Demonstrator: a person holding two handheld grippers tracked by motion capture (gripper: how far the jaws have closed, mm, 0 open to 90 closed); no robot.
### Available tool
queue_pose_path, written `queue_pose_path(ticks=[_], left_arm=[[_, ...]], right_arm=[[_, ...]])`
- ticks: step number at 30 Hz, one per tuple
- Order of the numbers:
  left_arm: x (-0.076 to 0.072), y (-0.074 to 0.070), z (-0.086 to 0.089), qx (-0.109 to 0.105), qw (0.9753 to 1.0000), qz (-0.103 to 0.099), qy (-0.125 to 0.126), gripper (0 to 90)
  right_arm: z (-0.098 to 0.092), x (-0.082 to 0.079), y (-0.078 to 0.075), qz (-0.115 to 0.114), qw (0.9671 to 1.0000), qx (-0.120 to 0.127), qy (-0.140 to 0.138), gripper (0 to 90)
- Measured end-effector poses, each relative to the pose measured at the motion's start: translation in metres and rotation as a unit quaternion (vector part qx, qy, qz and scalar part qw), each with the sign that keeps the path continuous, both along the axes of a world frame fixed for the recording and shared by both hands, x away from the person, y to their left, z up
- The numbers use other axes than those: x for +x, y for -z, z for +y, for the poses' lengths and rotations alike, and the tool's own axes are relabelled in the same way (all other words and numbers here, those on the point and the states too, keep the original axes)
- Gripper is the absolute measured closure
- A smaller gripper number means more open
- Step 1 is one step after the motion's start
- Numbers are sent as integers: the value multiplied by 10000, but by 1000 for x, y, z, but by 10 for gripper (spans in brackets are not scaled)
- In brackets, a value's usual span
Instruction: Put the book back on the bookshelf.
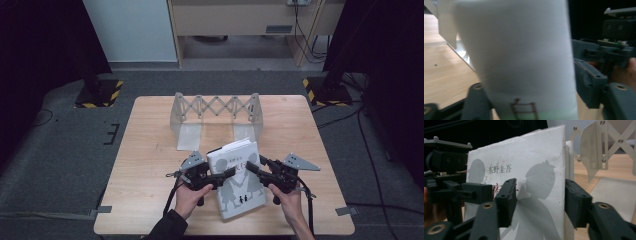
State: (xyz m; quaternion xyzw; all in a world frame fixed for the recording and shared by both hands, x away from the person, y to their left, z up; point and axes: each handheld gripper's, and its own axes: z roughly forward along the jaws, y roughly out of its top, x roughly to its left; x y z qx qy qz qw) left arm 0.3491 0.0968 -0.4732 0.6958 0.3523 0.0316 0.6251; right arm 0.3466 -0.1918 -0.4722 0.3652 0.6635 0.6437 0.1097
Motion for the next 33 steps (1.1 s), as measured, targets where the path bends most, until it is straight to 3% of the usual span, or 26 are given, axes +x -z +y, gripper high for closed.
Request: queue_pose_path(ticks=[2,7,9,11,13,20,22,26,27,28,29,30,32,33], left_arm=[[-1,0,1,-60,10000,26,-2,400],[-1,-4,5,-152,9997,178,75,452],[0,-8,6,-174,9993,270,166,471],[0,-10,5,-138,9994,263,185,475],[0,-14,4,-78,9996,186,197,483],[5,-35,5,301,9993,-221,-41,502],[6,-38,10,357,9987,-327,-157,509],[7,-39,19,460,9975,-440,-318,509],[6,-36,22,401,9977,-440,-316,507],[6,-36,22,401,9977,-440,-316,505],[2,-35,24,442,9974,-501,-266,502],[2,-35,24,442,9974,-501,-266,497],[-3,-33,26,492,9971,-545,-187,493],[-8,-31,27,431,9969,-637,-160,488]], right_arm=[[-2,1,-1,68,9999,141,5,524],[-8,3,0,79,9999,22,147,448],[-21,5,1,86,9991,29,413,416],[-25,5,2,72,9987,-3,498,407],[-35,7,4,99,9969,-239,740,385],[-46,11,16,320,9918,-630,1069,348],[-50,14,20,372,9871,-926,1256,325],[-53,16,24,479,9816,-1200,1406,296],[-55,18,28,607,9762,-1458,1485,265],[-55,18,28,607,9762,-1458,1485,265],[-55,21,33,712,9703,-1754,1503,229],[-55,21,33,712,9703,-1754,1503,229],[-54,22,38,840,9647,-1987,1510,194],[-52,23,42,920,9598,-2180,1509,178]])
